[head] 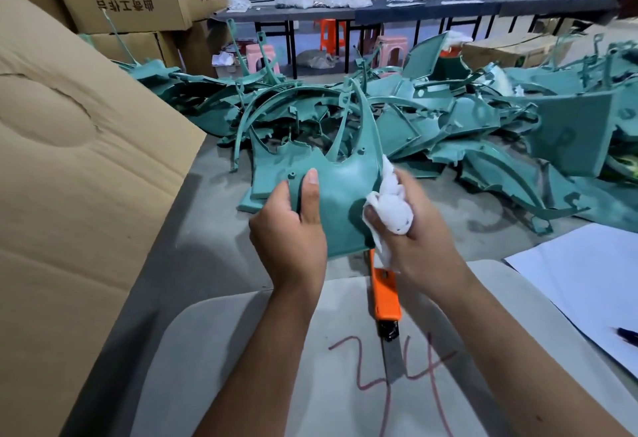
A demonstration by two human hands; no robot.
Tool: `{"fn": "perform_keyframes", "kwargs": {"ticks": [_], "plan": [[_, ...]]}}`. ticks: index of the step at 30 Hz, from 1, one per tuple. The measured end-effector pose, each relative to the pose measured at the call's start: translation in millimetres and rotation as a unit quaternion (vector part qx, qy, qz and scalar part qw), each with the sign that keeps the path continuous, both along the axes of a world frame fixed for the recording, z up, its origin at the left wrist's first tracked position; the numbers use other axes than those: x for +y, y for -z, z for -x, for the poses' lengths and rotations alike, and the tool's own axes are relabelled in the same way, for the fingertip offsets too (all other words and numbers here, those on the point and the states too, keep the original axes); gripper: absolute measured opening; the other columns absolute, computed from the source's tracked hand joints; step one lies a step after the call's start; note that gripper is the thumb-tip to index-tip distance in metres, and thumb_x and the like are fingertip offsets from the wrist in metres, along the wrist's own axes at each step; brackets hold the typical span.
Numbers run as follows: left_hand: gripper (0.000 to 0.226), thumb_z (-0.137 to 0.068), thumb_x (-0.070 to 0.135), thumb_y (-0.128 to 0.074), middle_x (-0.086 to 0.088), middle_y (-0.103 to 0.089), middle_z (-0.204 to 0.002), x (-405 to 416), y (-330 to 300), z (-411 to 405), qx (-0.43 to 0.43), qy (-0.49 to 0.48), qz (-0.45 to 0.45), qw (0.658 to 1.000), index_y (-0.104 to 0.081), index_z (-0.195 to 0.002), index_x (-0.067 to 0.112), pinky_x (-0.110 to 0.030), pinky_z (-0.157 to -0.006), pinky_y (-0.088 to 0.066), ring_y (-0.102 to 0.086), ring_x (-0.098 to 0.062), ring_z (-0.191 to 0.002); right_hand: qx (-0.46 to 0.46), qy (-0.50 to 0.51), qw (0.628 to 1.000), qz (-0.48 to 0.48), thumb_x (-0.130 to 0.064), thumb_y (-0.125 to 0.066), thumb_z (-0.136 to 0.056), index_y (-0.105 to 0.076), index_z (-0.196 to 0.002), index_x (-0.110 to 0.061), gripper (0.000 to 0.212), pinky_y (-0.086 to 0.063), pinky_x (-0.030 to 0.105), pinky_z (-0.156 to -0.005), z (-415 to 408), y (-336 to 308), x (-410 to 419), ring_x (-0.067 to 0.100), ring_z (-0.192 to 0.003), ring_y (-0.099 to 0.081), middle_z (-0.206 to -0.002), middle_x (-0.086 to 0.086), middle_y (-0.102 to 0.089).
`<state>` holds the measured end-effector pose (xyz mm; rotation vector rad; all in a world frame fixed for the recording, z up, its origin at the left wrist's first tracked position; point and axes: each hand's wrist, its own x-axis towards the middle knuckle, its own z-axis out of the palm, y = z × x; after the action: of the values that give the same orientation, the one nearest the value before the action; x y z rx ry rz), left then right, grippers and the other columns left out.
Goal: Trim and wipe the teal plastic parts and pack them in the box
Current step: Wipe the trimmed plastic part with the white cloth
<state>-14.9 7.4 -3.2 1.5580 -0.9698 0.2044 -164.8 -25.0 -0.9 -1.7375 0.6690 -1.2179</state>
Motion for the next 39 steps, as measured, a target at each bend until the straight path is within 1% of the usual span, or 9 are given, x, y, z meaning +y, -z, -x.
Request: {"fn": "perform_keyframes", "kwargs": {"ticks": [4,7,10,14,20,27,31,34,39], "plan": [[0.058,-0.1,0.052,-0.052,0.007,-0.024,-0.053,-1.3,-2.0,-5.2,0.032,0.042,-0.056,0.997,-0.024,-0.062,0.02,-0.033,-0.048,-0.021,-0.022,-0.015,-0.051,0.12,0.148,0.971,0.143,-0.018,-0.067,-0.101,-0.049,-0.079,-0.01,0.03,-0.034,0.031,-0.058,-0.5,-0.6,-3.2,0.019,-0.062,-0.043,-0.068,-0.004,-0.049],[0.063,-0.098,0.057,-0.052,-0.006,-0.027,-0.057,-2.9,-10.8,-10.3,0.02,0.095,-0.066,0.993,-0.026,-0.063,0.011,-0.041,-0.05,-0.023,-0.023,-0.02,-0.056,0.065,0.204,0.967,0.139,-0.027,-0.07,-0.099,-0.043,-0.069,-0.011,0.044,-0.031,0.036,-0.053,0.4,-1.3,-6.3,0.019,-0.056,-0.034,-0.06,-0.003,-0.04],[0.069,-0.092,0.066,-0.046,-0.017,-0.031,-0.058,-3.2,-18.3,-10.1,-0.02,0.113,-0.07,0.991,-0.028,-0.064,0.006,-0.045,-0.05,-0.028,-0.025,-0.022,-0.055,0.02,0.206,0.974,0.088,-0.037,-0.065,-0.1,-0.042,-0.066,-0.021,0.044,-0.029,0.027,-0.052,0.6,-1.7,-4.8,0.008,-0.056,-0.032,-0.059,-0.01,-0.04],[0.061,-0.09,0.068,-0.045,0.003,-0.027,-0.053,-2.4,-17.6,-10.7,-0.071,0.145,-0.098,0.982,-0.027,-0.061,0.017,-0.034,-0.047,-0.025,-0.025,-0.017,-0.051,-0.027,0.235,0.972,-0.003,-0.035,-0.063,-0.104,-0.05,-0.067,-0.015,0.044,-0.032,0.031,-0.055,3.2,1.7,-11.9,0.009,-0.058,-0.04,-0.06,-0.008,-0.049],[0.064,-0.087,0.071,-0.049,-0.007,-0.062,-0.065,-2.2,-10.3,-18.6,-0.069,0.252,-0.143,0.955,-0.063,-0.075,0.01,-0.044,-0.059,-0.05,-0.059,-0.028,-0.067,-0.147,0.243,0.944,-0.169,-0.038,-0.062,-0.104,-0.062,-0.073,-0.006,0.044,-0.038,0.025,-0.051,10.9,-3.9,-20.8,0.015,-0.05,-0.048,-0.053,0.003,-0.056],[0.054,-0.089,0.059,-0.066,0.004,-0.034,-0.053,5.4,-11.5,-41.5,-0.152,0.197,-0.076,0.965,-0.038,-0.061,0.023,-0.032,-0.047,-0.029,-0.033,-0.012,-0.05,-0.197,0.147,0.932,-0.268,-0.02,-0.061,-0.104,-0.062,-0.072,-0.009,0.034,-0.035,0.014,-0.036,15.6,-11.5,-21.2,0.008,-0.034,-0.048,-0.045,-0.003,-0.056],[0.043,-0.086,0.061,-0.066,0.007,-0.062,-0.079,2.9,-15.4,-35.9,0.063,0.114,0.023,0.991,-0.059,-0.093,0.019,-0.033,-0.063,-0.049,-0.056,-0.008,-0.065,-0.251,0.192,0.92,-0.231,-0.024,-0.059,-0.106,-0.062,-0.08,-0.011,0.03,-0.037,0.023,-0.042,12.2,-9.5,-20.9,0.015,-0.04,-0.044,-0.042,-0.001,-0.048],[0.038,-0.092,0.054,-0.067,0.006,-0.076,-0.105,-2.3,-15.8,-17.0,0.337,0.245,0.035,0.908,-0.063,-0.11,0.02,-0.029,-0.087,-0.057,-0.071,-0.005,-0.095,-0.272,0.184,0.908,-0.259,-0.027,-0.06,-0.106,-0.062,-0.076,-0.011,0.033,-0.043,0.023,-0.045,4.0,-8.4,-16.4,0.019,-0.042,-0.047,-0.042,0.003,-0.047],[0.03,-0.098,0.045,-0.063,0.012,-0.078,-0.106,-7.0,-10.8,12.8,0.363,0.17,0.094,0.911,-0.072,-0.11,0.02,-0.022,-0.083,-0.059,-0.072,-0.002,-0.1,-0.281,0.166,0.904,-0.275,-0.023,-0.058,-0.106,-0.056,-0.07,-0.009,0.039,-0.04,0.02,-0.04,-2.3,-8.3,-10.7,0.016,-0.034,-0.042,-0.036,0.001,-0.038]]}}
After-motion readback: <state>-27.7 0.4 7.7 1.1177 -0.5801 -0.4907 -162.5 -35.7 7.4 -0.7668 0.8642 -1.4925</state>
